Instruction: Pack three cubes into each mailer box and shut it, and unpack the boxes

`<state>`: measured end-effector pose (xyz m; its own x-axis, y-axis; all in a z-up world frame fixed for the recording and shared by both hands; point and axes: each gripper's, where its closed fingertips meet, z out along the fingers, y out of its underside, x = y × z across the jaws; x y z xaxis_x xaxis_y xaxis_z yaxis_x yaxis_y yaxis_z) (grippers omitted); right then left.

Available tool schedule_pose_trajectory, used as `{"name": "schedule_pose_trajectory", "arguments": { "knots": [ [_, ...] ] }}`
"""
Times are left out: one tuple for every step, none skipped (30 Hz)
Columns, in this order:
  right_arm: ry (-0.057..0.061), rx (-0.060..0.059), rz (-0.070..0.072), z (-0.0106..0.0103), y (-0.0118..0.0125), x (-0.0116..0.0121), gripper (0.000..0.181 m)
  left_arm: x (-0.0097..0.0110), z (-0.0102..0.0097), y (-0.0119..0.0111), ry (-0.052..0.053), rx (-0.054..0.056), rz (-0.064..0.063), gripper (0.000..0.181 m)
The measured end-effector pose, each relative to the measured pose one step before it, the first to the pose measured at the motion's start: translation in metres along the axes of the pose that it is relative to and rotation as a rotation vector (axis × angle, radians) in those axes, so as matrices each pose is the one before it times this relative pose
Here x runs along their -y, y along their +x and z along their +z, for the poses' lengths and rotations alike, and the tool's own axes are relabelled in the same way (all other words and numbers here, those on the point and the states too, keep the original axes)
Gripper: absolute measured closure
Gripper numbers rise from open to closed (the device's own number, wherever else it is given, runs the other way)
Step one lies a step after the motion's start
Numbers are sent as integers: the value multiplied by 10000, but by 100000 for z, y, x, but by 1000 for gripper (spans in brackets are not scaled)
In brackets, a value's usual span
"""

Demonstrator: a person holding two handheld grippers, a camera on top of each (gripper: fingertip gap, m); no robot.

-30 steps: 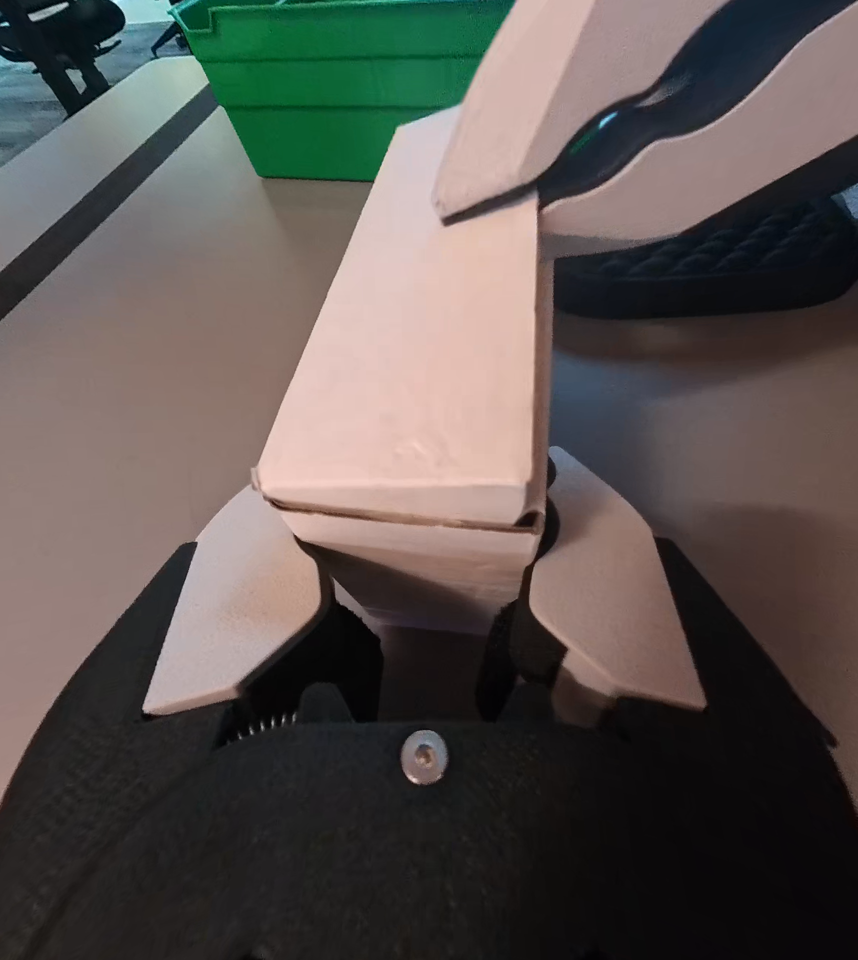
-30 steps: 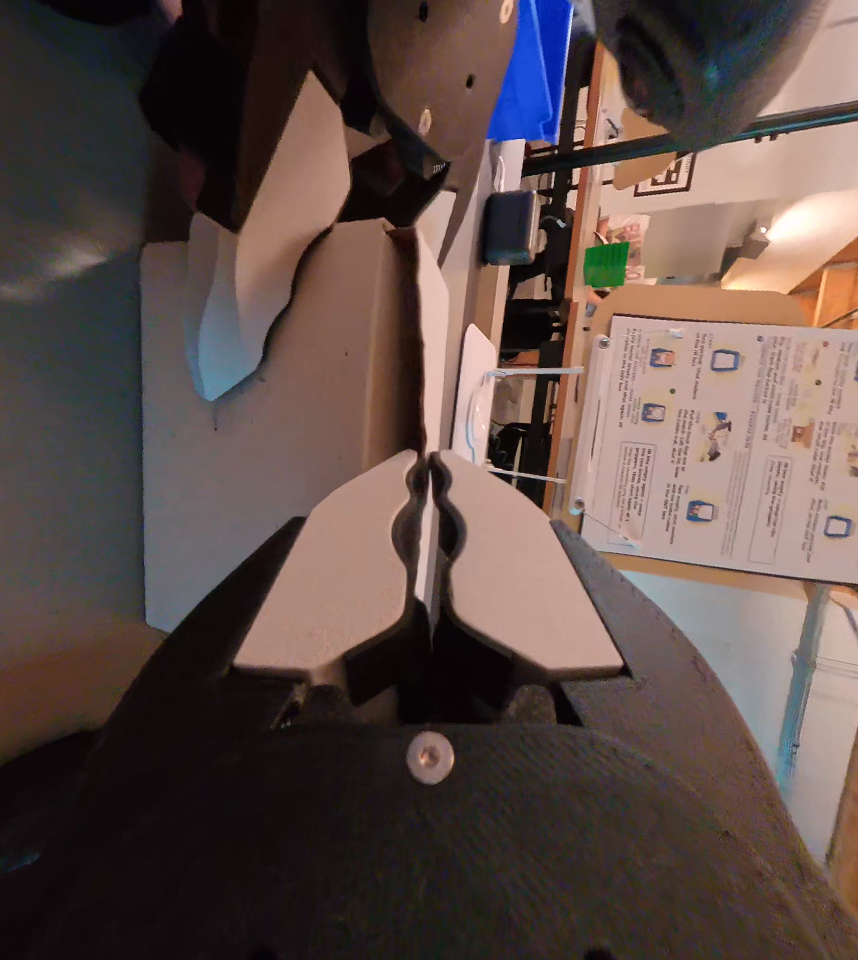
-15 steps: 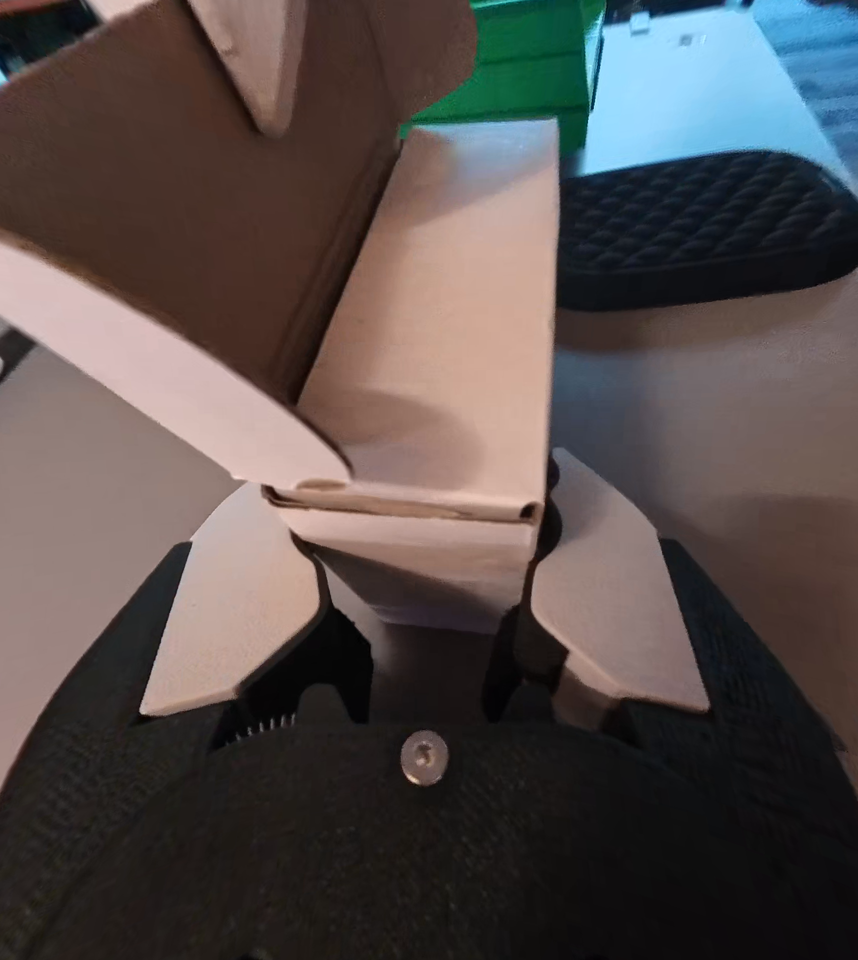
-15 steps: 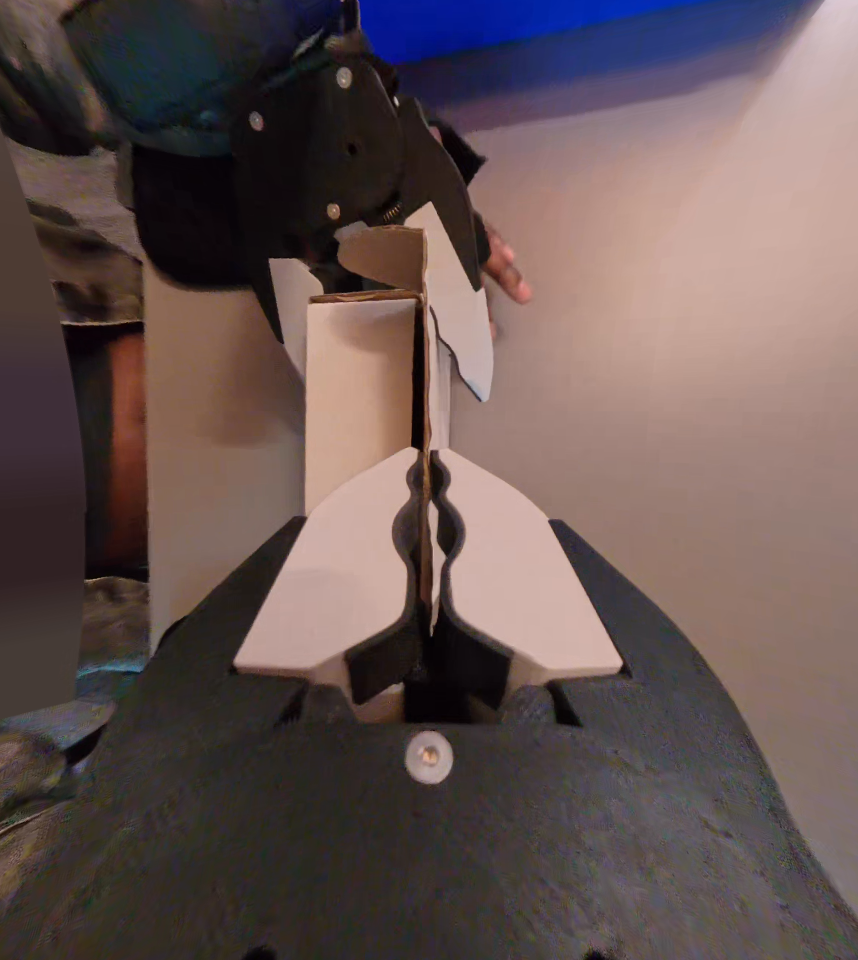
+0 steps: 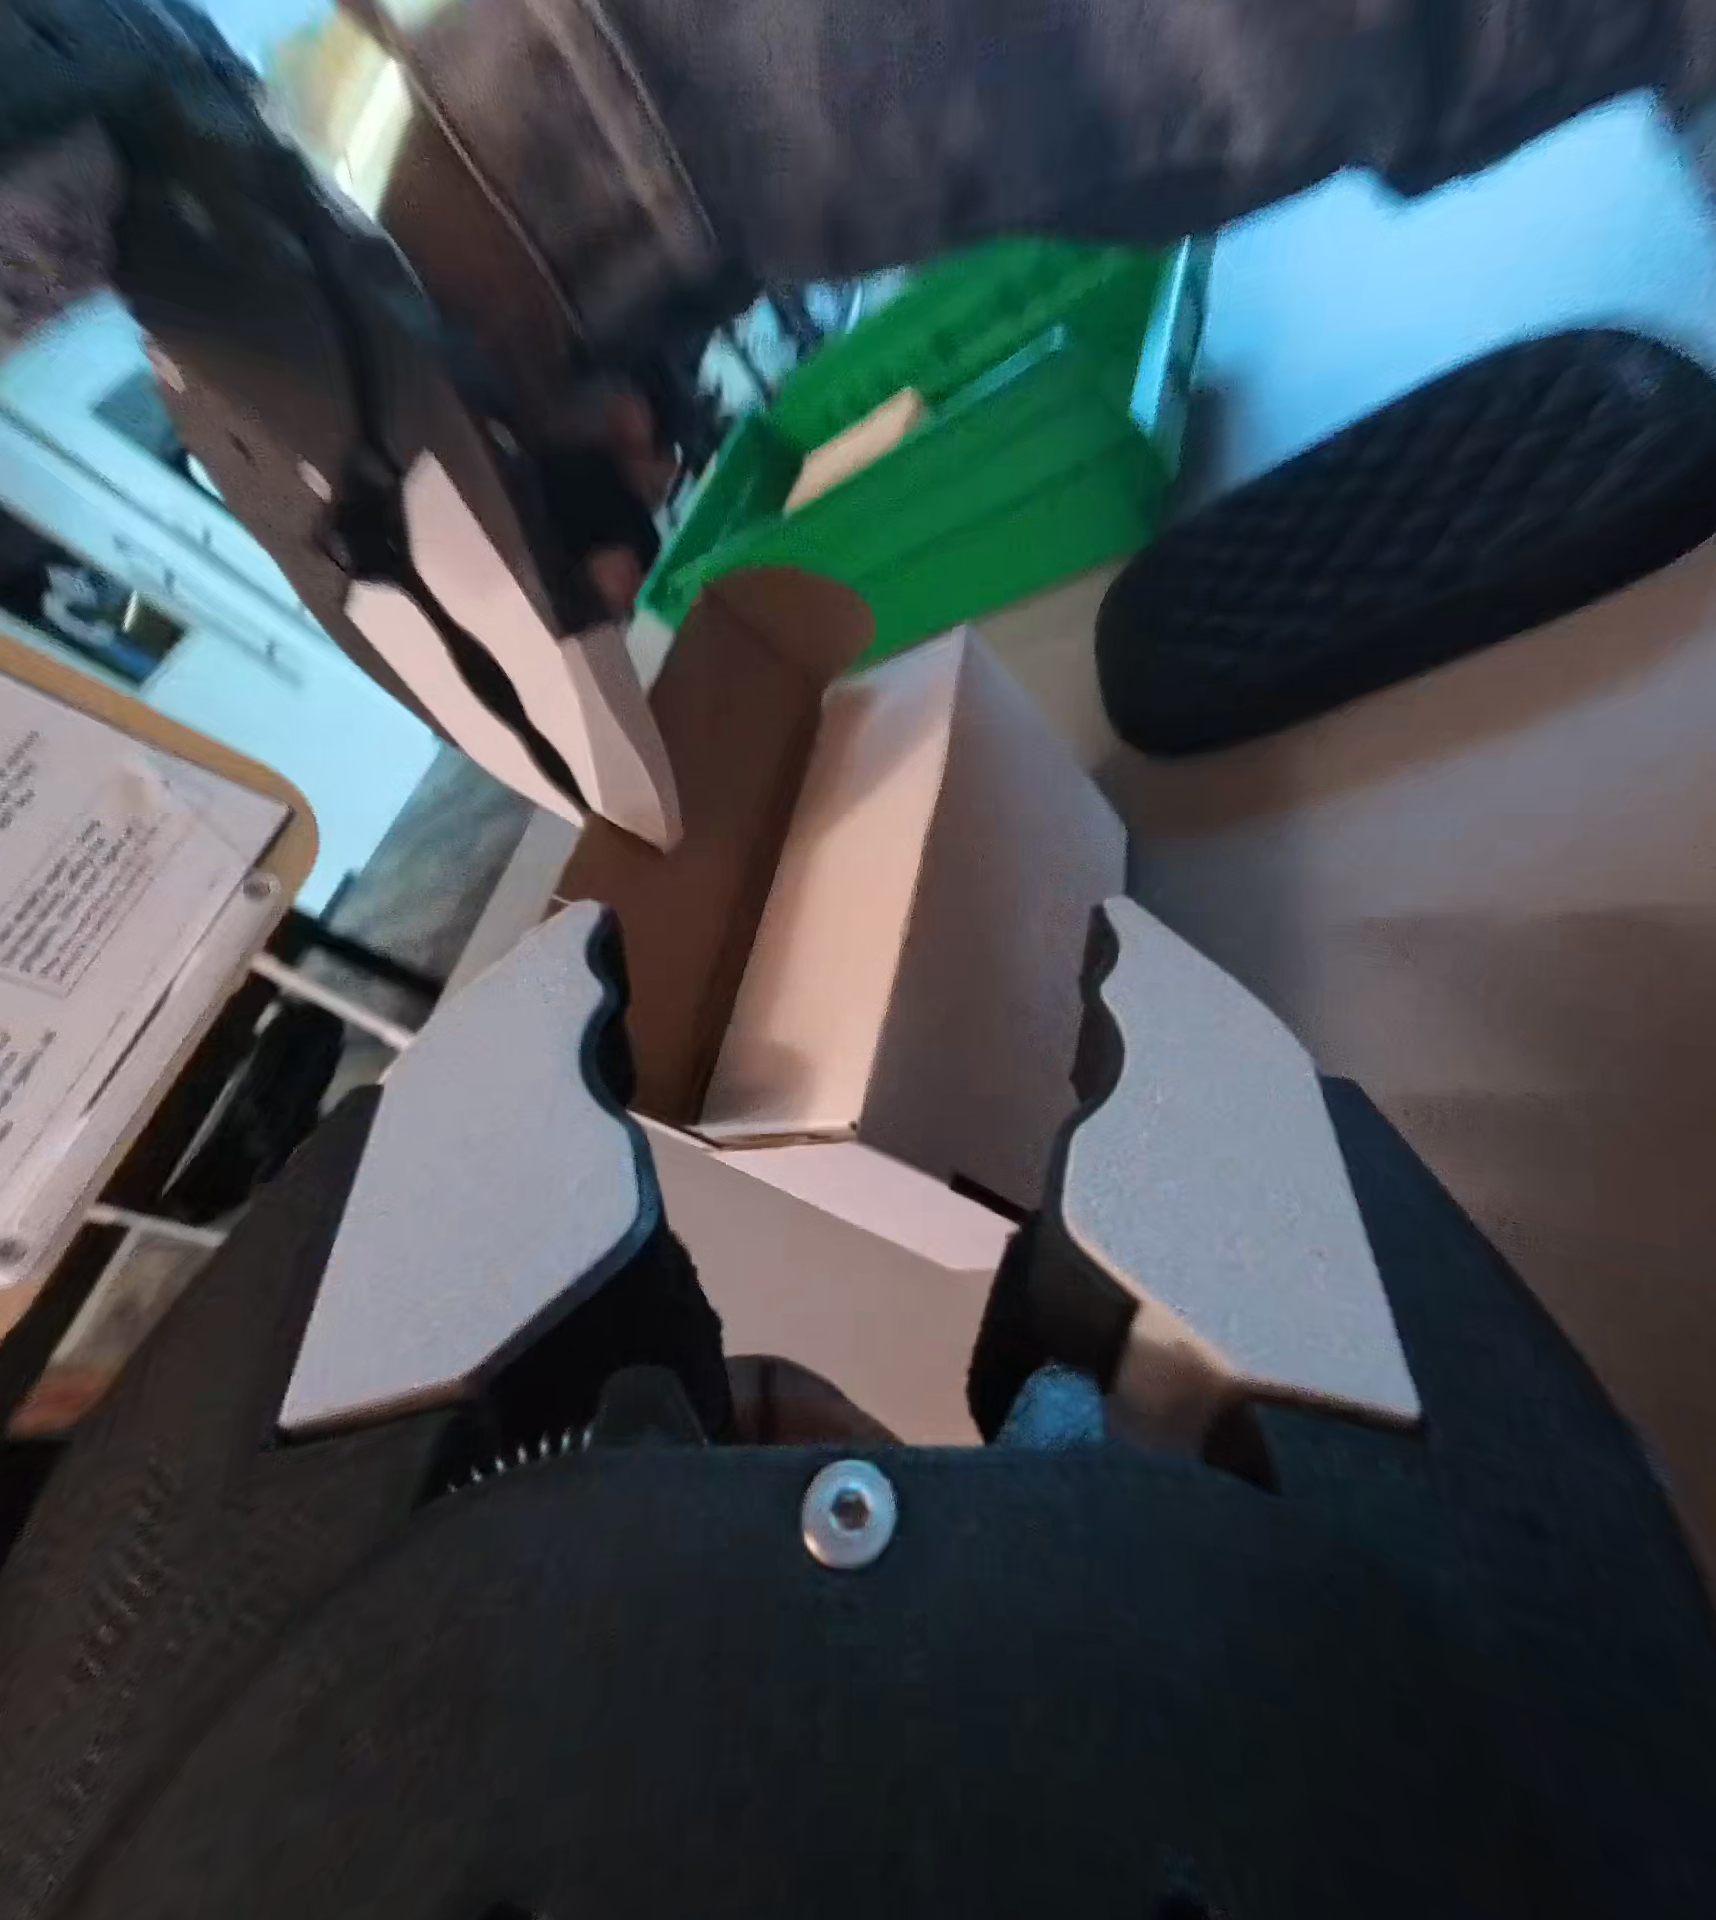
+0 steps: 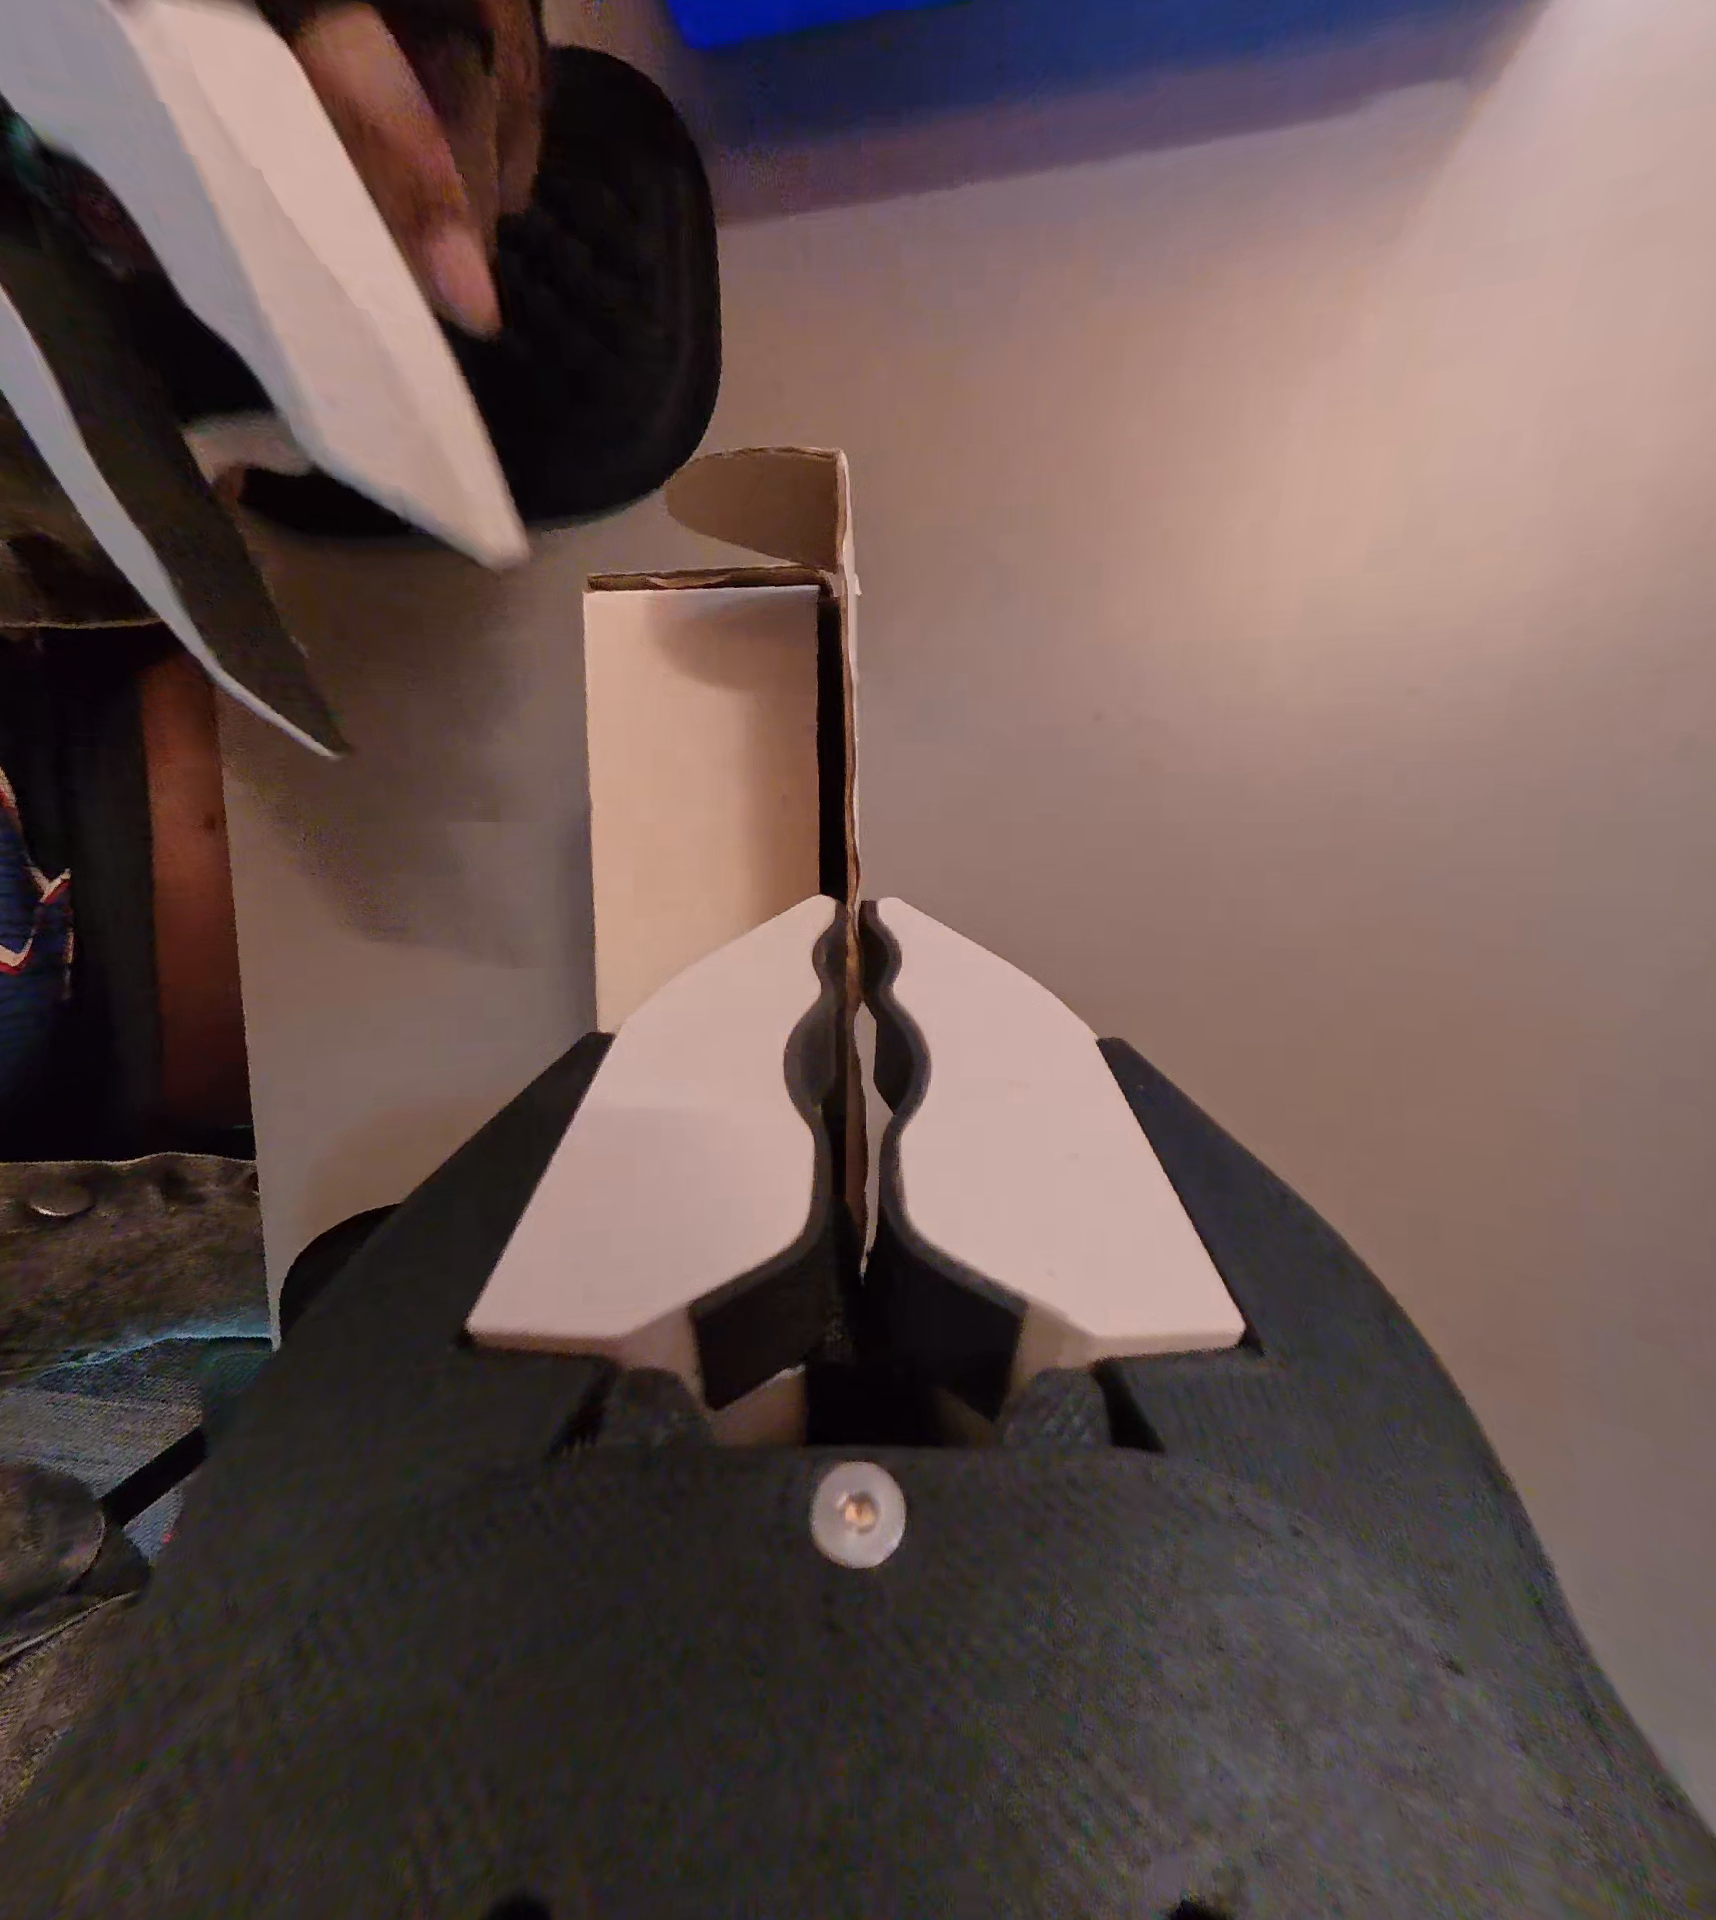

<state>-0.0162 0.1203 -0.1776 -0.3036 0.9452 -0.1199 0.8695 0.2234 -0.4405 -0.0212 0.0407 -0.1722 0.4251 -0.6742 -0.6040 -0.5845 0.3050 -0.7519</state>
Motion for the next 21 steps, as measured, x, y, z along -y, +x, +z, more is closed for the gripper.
{"name": "schedule_pose_trajectory", "arguments": {
  "knots": [
    [-20,-22,-24,-15,-80,-16,180,-792,834,166,-744,123,235,102],
    [-8,-2,-18,-10,-100,-3,180,-812,733,155,-805,76,211,104],
    [-4,1,-4,1,-70,6,179,-629,580,-176,-691,233,62,106],
    [-1,1,-10,-1,-45,6,179,-484,394,0,-543,52,56,108],
    [2,-4,-18,-3,-37,2,179,-407,272,28,-411,29,75,109],
    [1,-10,-4,4,-15,0,179,-433,193,-250,-361,237,90,111],
    [-2,-14,-5,0,-39,7,179,-503,166,-179,-339,234,288,111],
    [-2,-95,-13,-10,32,25,179,-254,155,282,-131,-27,323,112],
    [-25,-55,-17,-4,-34,-9,179,-139,177,203,-71,4,115,113],
    [-28,-98,-34,-22,-3,19,180,-77,154,114,-54,11,7,115],
    [-17,-146,-77,-54,51,41,180,-145,133,47,-89,7,23,117],
    [26,-131,-82,-88,26,107,179,-198,112,-43,-108,39,11,118],
    [74,-95,-69,-144,5,201,180,-226,106,-17,-101,31,23,121],
    [82,-74,-69,-176,-12,230,180,-175,88,-170,-54,183,108,121],
    [5,-97,-69,-112,39,125,180,-83,40,-59,-7,133,125,122],
    [-59,-68,-64,-53,22,53,180,-23,-4,-7,-10,84,46,122],
    [-51,-82,-63,-8,65,57,180,-17,-46,11,-27,80,93,123],
    [-8,-113,-41,-34,126,116,180,-21,-96,29,-30,86,164,123],
    [-4,-176,-41,-74,243,82,179,49,-131,84,23,74,162,124],
    [-19,-205,-34,-135,307,5,179,115,-166,119,84,65,118,124],
    [-20,-174,-5,-173,316,-36,179,135,-193,106,115,84,82,125]
  ]
}}
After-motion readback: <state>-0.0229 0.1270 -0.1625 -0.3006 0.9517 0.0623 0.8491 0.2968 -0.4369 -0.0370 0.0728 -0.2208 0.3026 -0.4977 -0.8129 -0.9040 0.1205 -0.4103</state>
